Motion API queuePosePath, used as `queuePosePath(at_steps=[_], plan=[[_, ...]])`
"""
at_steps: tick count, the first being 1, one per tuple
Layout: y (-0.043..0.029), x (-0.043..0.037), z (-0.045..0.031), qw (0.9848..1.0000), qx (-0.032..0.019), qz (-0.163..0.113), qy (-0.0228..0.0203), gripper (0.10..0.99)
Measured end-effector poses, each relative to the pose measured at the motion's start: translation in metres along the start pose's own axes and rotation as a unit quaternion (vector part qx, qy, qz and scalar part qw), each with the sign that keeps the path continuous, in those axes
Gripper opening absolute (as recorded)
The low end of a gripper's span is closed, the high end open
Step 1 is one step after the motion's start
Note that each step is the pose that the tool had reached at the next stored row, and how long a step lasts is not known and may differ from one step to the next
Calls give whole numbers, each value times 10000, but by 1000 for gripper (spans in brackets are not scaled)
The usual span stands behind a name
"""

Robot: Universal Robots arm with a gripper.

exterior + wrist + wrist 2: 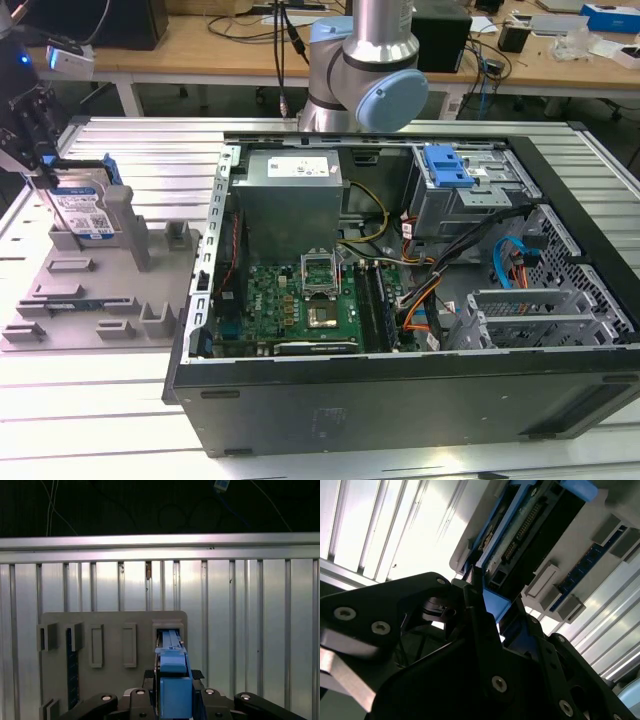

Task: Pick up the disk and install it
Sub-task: 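Pick up the disk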

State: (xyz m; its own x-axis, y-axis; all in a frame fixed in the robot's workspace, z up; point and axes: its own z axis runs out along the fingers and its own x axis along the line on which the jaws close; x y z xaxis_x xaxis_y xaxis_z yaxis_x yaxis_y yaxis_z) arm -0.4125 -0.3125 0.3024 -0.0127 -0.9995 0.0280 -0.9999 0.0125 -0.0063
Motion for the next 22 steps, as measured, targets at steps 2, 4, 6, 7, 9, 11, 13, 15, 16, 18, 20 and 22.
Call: queuePosePath(at_steps=[2, 4, 6, 7, 9, 11, 13, 15, 16, 18, 20, 22], plan=[[0, 0, 0, 10000, 0, 0, 0, 365], [0, 0, 1, 10000, 0, 0, 0, 365], [0, 0, -1, 10000, 1, 0, 0, 365], [-1, 0, -13, 10000, 4, 1, -2, 365], [0, 2, -72, 10000, 1, 1, 0, 365], [-1, 4, -130, 10000, 0, 1, 0, 365], [-1, 5, -182, 10000, 0, 1, 0, 365], [-2, 8, -279, 10000, 0, 1, 0, 365], [-2, 9, -317, 10000, 0, 1, 0, 365], [-2, 11, -380, 10000, 0, 1, 0, 365], [-3, 13, -463, 10000, 0, 1, 0, 365], [-4, 16, -585, 10000, 0, 1, 0, 365]])
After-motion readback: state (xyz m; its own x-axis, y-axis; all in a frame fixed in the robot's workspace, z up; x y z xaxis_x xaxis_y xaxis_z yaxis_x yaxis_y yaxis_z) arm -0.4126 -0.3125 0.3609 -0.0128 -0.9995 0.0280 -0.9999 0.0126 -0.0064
